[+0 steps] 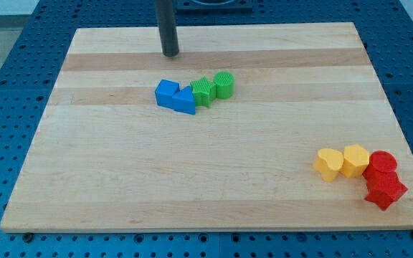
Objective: Push blue cube towards down
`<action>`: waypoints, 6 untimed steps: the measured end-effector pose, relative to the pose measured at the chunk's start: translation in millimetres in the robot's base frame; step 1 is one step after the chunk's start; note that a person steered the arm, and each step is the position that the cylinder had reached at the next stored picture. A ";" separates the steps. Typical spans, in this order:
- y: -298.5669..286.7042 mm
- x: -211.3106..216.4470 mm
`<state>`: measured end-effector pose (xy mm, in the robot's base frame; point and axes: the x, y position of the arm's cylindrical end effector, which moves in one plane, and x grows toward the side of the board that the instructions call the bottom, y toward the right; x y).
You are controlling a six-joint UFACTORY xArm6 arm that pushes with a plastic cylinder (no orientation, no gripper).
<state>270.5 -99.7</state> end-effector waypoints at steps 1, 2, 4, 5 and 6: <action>-6.9 11.8; -3.2 51.1; -3.0 121.8; -3.0 182.5; -3.0 246.7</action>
